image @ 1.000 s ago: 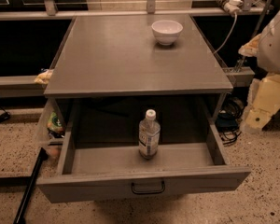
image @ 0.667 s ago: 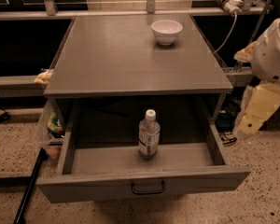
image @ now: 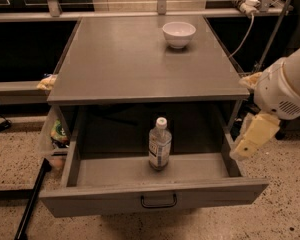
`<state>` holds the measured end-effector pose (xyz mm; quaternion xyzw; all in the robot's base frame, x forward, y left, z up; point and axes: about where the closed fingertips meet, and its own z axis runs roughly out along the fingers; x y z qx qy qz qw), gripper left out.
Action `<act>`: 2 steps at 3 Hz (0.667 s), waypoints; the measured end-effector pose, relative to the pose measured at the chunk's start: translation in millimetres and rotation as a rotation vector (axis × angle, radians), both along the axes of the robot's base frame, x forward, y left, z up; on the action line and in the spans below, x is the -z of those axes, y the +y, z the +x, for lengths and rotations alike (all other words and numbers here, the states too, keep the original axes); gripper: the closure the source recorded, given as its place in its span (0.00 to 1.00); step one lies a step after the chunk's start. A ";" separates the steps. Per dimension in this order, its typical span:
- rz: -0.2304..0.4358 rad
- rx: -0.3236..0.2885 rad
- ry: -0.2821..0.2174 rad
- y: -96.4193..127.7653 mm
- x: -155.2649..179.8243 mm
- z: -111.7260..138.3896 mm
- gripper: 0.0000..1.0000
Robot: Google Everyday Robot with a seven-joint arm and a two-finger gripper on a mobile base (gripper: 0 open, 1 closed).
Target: Pick blue plastic bottle from top drawer and place on counter
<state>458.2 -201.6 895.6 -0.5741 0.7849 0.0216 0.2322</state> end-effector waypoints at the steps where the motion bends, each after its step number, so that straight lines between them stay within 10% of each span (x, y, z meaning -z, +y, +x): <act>1: 0.103 -0.006 -0.005 13.7 39.0 20.4 0.00; 2: 0.100 -0.008 -0.004 13.8 38.4 19.5 0.00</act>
Offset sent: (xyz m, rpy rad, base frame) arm 0.0150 0.0104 -0.0335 0.0851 0.0003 0.0061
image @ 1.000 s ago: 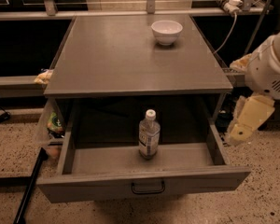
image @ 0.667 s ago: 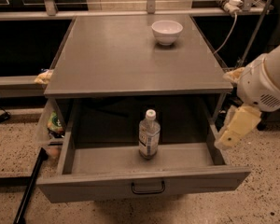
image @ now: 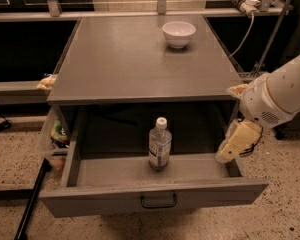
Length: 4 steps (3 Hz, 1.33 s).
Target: Pick blue plastic bottle from top drawer and place on counter
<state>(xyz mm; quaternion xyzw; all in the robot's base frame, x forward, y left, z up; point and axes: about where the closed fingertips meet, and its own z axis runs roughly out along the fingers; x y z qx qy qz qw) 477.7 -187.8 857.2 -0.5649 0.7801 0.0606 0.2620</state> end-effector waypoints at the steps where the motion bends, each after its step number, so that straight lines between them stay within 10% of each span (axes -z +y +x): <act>1: 0.031 -0.054 0.001 14.7 16.5 -0.4 0.00; 4: 0.158 -0.143 -0.003 71.8 73.1 21.4 0.00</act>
Offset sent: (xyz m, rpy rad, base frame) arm 0.0084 0.0557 -0.0596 0.1154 -0.0111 0.1610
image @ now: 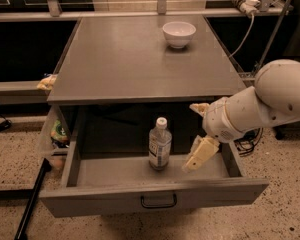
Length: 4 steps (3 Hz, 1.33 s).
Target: Pick blue plastic bottle from top drawer and place on counter
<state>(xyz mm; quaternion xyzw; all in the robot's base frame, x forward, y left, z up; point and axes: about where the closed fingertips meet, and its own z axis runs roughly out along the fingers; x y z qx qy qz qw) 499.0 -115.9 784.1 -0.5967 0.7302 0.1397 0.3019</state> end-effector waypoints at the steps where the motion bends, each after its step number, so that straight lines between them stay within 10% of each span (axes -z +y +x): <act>1: 0.036 0.005 -0.023 11.1 13.6 11.7 0.18; 4: 0.134 0.043 -0.082 41.0 48.1 58.3 0.11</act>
Offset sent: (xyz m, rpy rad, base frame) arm 0.0547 0.0230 -0.0402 0.1025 -0.1072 -0.0555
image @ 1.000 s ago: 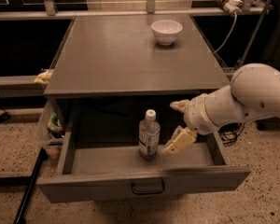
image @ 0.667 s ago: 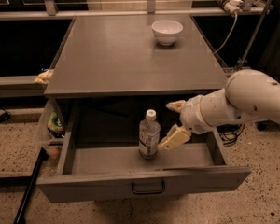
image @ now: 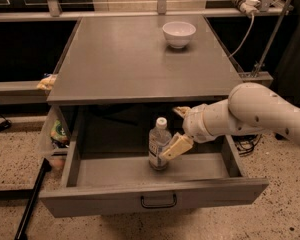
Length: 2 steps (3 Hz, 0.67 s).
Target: Pick blue plastic bottle from top drawer and place on counter
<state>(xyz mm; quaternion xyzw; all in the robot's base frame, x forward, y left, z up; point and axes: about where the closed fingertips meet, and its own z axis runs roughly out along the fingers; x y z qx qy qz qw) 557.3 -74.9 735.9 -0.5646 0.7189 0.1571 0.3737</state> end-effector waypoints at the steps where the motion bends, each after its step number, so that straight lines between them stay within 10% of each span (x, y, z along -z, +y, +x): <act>1: 0.035 -0.017 0.016 14.6 7.0 -1.2 0.11; 2: 0.061 -0.036 0.036 26.0 12.6 -8.3 0.15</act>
Offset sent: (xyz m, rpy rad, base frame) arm -0.0162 0.0363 -0.0186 0.0936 0.0607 0.0521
